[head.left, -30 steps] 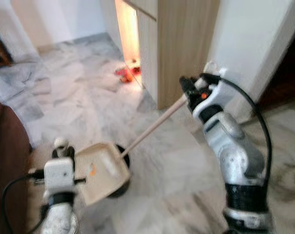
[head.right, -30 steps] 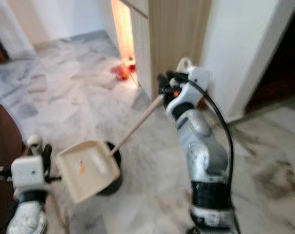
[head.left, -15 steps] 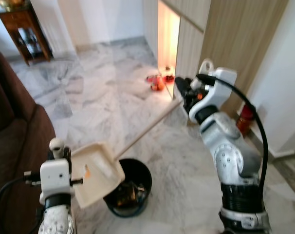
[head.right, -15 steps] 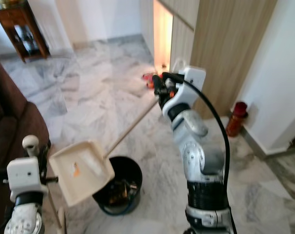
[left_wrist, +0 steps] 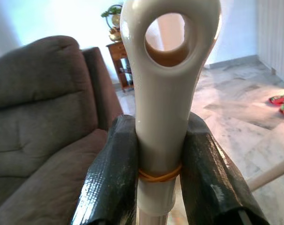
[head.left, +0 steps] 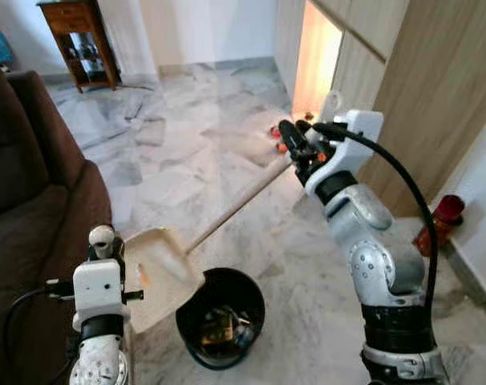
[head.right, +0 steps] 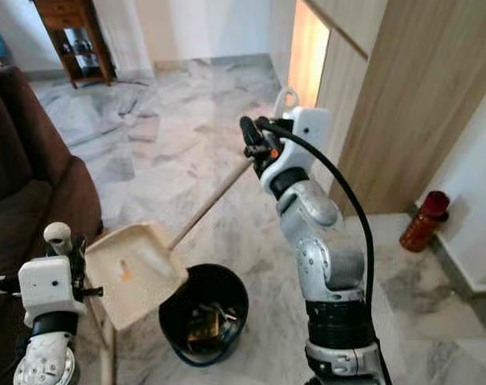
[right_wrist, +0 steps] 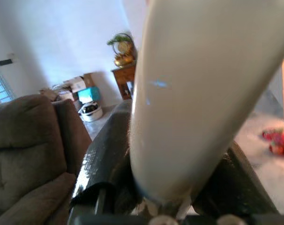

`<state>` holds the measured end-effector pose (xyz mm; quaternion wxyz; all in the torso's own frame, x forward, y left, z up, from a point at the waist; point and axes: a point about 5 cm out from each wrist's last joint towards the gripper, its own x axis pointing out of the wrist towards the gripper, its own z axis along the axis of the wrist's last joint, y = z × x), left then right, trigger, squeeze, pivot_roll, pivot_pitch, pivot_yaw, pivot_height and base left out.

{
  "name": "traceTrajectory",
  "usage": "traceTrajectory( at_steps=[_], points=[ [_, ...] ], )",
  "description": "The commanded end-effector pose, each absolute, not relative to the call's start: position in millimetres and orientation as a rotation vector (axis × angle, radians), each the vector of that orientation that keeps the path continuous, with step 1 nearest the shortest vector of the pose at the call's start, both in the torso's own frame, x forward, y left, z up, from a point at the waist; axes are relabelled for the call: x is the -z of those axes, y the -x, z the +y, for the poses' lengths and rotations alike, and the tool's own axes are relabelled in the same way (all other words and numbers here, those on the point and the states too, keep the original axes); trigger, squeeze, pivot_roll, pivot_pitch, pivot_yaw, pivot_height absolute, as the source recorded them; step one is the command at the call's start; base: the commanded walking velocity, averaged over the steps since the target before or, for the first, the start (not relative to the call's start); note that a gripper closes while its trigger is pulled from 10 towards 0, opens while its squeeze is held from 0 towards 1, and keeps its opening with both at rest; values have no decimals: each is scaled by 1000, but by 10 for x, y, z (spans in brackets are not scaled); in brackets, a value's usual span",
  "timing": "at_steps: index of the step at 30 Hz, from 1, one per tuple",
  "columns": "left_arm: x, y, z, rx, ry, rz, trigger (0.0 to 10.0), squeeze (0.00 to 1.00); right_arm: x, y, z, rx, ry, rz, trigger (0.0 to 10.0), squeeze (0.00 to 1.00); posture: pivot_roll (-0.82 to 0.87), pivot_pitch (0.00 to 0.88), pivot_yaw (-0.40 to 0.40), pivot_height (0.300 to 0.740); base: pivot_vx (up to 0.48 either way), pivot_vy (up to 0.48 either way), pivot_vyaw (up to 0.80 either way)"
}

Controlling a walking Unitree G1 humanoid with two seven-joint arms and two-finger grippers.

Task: Sweep floor

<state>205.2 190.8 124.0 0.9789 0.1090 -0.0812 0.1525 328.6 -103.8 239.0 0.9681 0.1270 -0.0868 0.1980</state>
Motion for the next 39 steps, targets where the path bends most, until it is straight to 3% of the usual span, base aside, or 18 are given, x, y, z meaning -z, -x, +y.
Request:
traceTrajectory(
  at_steps=[1,20,27,39],
  points=[
    [-1327,-2046,1908,-310,-225,-212,10000,0,-2662,-3191,-1063,-403,-232,-337,10000,0,-215,24,67,740,0,0,0],
    [-1321,-2043,1900,-304,-223,-207,10000,0,-2586,-2956,-889,-546,-28,-417,10000,0,-218,32,69,740,0,0,0],
    [-1320,-2046,1895,-303,-221,-210,10000,0,-2597,-2860,-829,-632,112,-499,10000,0,-220,33,68,740,0,0,0],
    [-1328,-2048,1895,-301,-216,-215,10000,0,-2541,-2637,-663,-807,207,-567,10000,0,-223,34,70,740,0,0,0]
  ],
)
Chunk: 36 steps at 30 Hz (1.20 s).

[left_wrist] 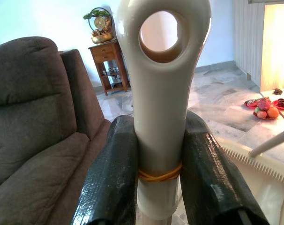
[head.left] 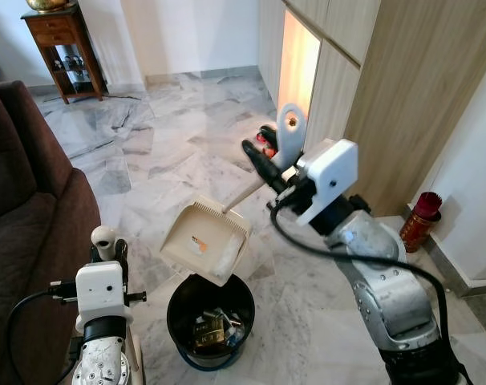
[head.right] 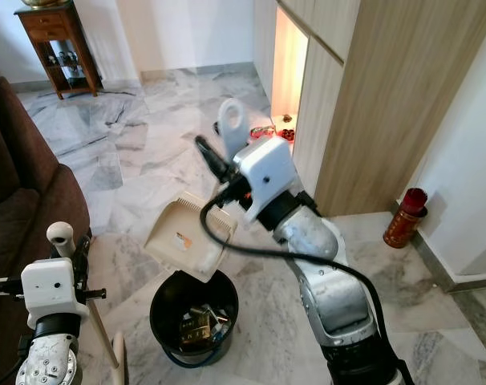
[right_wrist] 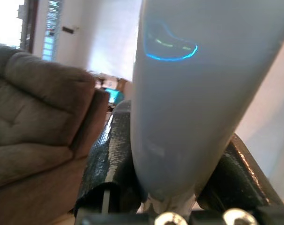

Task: Sweep floor

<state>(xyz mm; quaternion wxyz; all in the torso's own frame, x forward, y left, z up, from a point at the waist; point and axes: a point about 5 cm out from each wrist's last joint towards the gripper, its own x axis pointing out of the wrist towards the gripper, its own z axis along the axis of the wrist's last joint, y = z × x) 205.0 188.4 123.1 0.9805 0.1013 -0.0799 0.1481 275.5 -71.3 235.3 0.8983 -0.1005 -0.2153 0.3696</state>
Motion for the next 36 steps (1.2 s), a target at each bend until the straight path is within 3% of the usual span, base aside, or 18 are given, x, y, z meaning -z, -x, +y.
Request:
traceTrajectory(
  at_steps=[1,30,33,36],
  points=[
    [-1328,-2048,1895,-301,-216,-215,10000,0,-2541,-2637,-663,-807,207,-567,10000,0,-223,34,70,740,0,0,0],
    [-1326,-2060,1878,-306,-210,-220,10000,0,-2514,-2647,-641,-839,314,-610,10000,0,-224,22,59,740,0,0,0],
    [-1326,-2063,1873,-307,-209,-222,10000,0,-2524,-2687,-669,-799,327,-617,10000,0,-224,19,55,740,0,0,0],
    [-1327,-2066,1868,-307,-208,-224,10000,0,-2627,-2898,-843,-562,382,-637,10000,0,-223,17,54,740,0,0,0]
  ],
)
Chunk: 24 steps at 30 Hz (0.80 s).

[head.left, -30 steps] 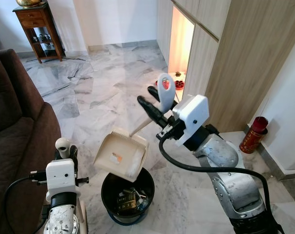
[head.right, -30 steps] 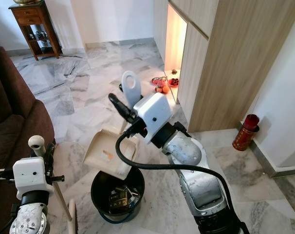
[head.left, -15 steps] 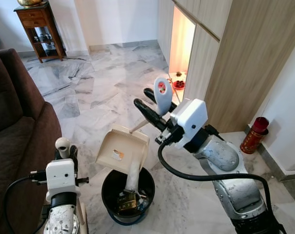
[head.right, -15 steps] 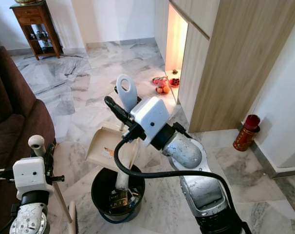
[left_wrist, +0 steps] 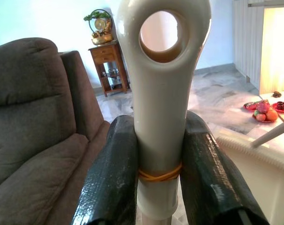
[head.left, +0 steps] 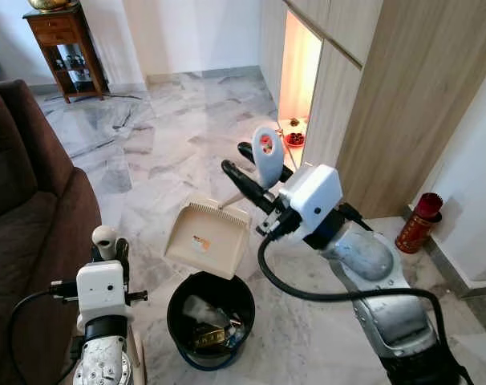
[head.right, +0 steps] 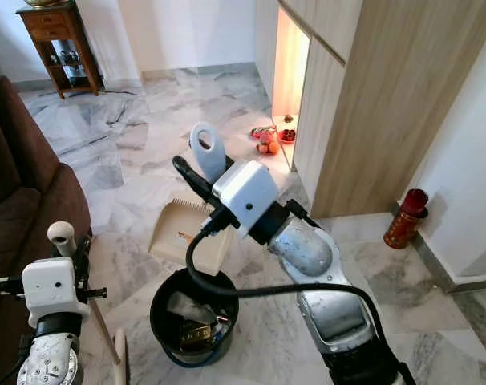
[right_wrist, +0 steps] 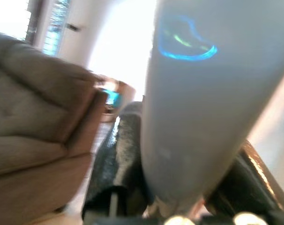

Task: Sweep floor

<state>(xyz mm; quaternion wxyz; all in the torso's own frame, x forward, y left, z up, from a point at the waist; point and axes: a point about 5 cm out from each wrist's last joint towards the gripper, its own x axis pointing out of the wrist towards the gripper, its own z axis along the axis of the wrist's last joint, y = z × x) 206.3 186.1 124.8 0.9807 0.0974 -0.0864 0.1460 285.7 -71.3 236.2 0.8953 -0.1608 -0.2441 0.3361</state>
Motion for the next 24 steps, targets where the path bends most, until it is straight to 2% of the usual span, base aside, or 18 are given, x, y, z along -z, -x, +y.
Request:
traceTrajectory(
  at_steps=[1,2,5,12,16,24],
  points=[
    [-1327,-2066,1868,-307,-208,-224,10000,0,-2654,-2929,-879,-525,386,-641,10000,0,-223,17,54,740,0,0,0],
    [-1327,-2065,1867,-306,-210,-225,10000,0,-2716,-3018,-984,-423,394,-645,10000,0,-225,17,54,740,0,0,0],
    [-1334,-2068,1864,-301,-218,-228,10000,0,-2790,-3100,-1121,-302,466,-661,10000,0,-225,17,54,740,0,0,0],
    [-1333,-2071,1852,-295,-221,-227,10000,0,-2651,-3225,-1278,-208,535,-588,10000,0,-227,19,57,740,0,0,0],
    [-1326,-2066,1855,-293,-223,-225,10000,0,-2432,-3324,-1403,-140,561,-490,10000,0,-222,21,59,740,0,0,0],
    [-1316,-2048,1872,-290,-228,-217,10000,0,-1849,-3453,-1840,-15,452,-209,10000,0,-219,22,62,740,0,0,0]
  ],
)
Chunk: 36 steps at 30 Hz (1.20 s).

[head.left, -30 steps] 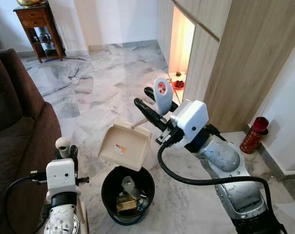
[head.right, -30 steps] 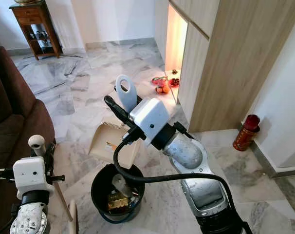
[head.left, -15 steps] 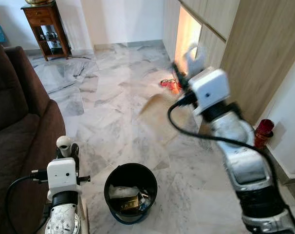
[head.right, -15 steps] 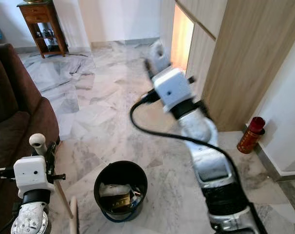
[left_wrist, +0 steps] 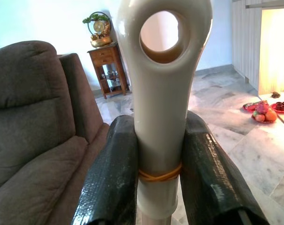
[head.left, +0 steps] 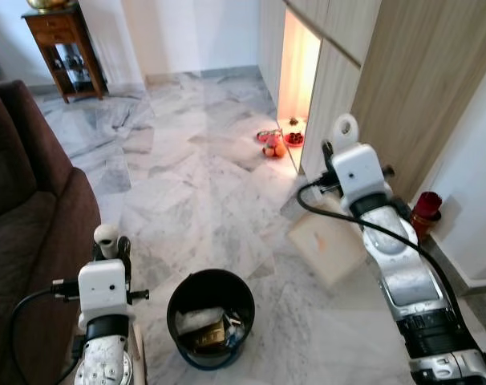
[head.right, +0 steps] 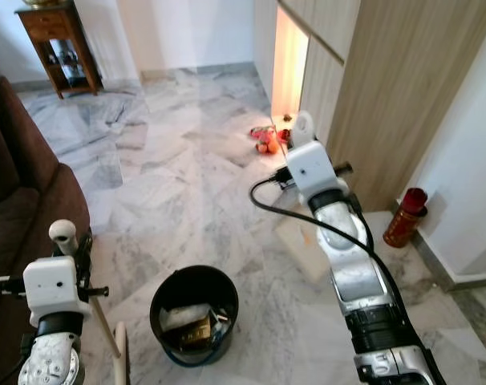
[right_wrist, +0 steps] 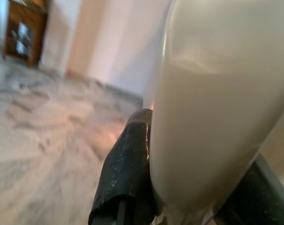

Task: Sweep floor

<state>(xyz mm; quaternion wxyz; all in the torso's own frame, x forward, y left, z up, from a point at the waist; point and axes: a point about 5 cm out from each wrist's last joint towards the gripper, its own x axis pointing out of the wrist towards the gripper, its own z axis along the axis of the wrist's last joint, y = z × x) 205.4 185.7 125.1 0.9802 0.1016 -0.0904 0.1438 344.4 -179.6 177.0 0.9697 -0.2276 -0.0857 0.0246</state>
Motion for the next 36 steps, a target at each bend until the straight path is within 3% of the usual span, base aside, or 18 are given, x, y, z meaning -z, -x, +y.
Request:
traceTrajectory(
  at_steps=[1,6,20,36],
  points=[
    [-1316,-2049,1871,-289,-227,-217,10000,0,-1814,-3455,-1864,-6,454,-195,10000,0,-218,23,64,740,0,0,0],
    [-1298,-2052,1849,-270,-221,-206,10000,0,-1466,-3450,-2007,38,354,-41,10000,0,-218,24,68,740,0,0,0],
    [-1090,-2022,1908,-279,-163,-86,10000,0,-1109,-3411,-2057,1,108,36,10000,0,-210,29,74,740,0,0,0],
    [-1062,-2012,1925,-284,-151,-72,10000,0,-1117,-3419,-2049,-19,106,11,10000,0,-210,32,76,740,0,0,0]
  ],
)
